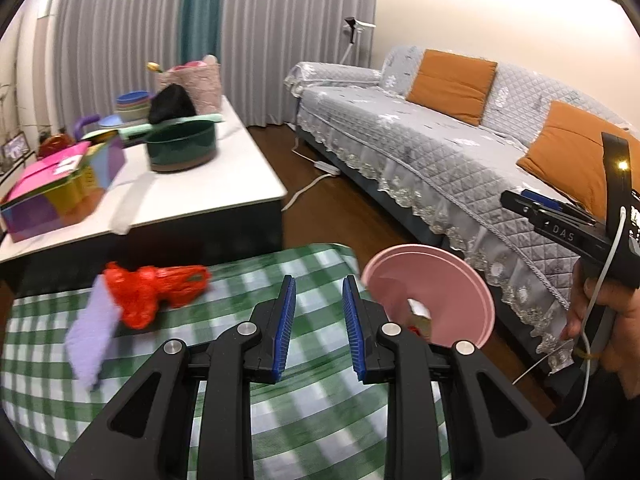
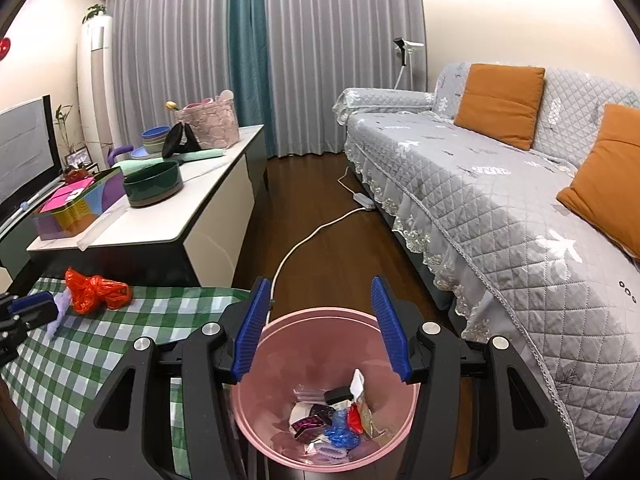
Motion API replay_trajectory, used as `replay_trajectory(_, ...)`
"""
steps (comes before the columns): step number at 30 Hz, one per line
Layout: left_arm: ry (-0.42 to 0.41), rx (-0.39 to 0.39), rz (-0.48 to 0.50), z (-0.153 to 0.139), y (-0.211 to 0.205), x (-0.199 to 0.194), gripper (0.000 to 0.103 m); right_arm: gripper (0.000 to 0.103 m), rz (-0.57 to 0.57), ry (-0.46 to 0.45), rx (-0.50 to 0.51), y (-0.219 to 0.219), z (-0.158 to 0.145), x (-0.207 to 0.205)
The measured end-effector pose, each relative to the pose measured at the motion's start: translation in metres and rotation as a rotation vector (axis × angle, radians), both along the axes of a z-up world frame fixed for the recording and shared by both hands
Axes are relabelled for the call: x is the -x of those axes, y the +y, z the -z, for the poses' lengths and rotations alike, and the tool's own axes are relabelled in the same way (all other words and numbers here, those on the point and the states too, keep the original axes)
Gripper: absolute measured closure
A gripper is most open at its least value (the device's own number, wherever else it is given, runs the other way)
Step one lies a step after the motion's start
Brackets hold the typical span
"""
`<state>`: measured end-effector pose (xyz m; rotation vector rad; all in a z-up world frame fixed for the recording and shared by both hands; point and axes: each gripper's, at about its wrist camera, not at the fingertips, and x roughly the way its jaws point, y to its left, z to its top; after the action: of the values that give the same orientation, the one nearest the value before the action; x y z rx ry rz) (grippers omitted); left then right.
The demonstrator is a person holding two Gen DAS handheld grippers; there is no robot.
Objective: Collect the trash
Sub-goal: 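Move both open tools back over the checked table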
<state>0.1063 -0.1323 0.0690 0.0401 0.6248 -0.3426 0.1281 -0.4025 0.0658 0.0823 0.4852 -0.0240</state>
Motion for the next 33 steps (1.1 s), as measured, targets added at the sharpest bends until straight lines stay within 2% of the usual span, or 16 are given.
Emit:
replay_trajectory(6,-0.013,0.013,-0.075,0.002,0.042,0.007,0.079,0.05,-0.038,-0.013,0.025,0.023,-0.004,-0.001)
replay_trajectory(14,-0.005,0.024,-0.166,0.024,0.086,0.013,0.079,0.051,-0.083,-0.019,0.037,0.049,-0.006,-0.005)
replay_trajectory(16,0.001,0.036,-0.195,0.028,0.099,0.013,0.079,0.054,-0.1,-0.019,0.045,0.056,-0.006,-0.006)
replay_trajectory(21,0.001,0.05,-0.243,0.036,0.121,0.013,0.079,0.078,-0.132,-0.018,0.045,0.069,-0.005,-0.012)
replay_trajectory(28,0.014,0.093,-0.386,0.043,0.178,0.01,0.079,0.081,-0.168,-0.009,-0.015,0.085,-0.004,-0.023)
replay_trajectory(33,0.048,0.126,-0.482,0.057,0.217,0.006,0.079,0.081,-0.22,0.004,-0.016,0.11,0.003,-0.035)
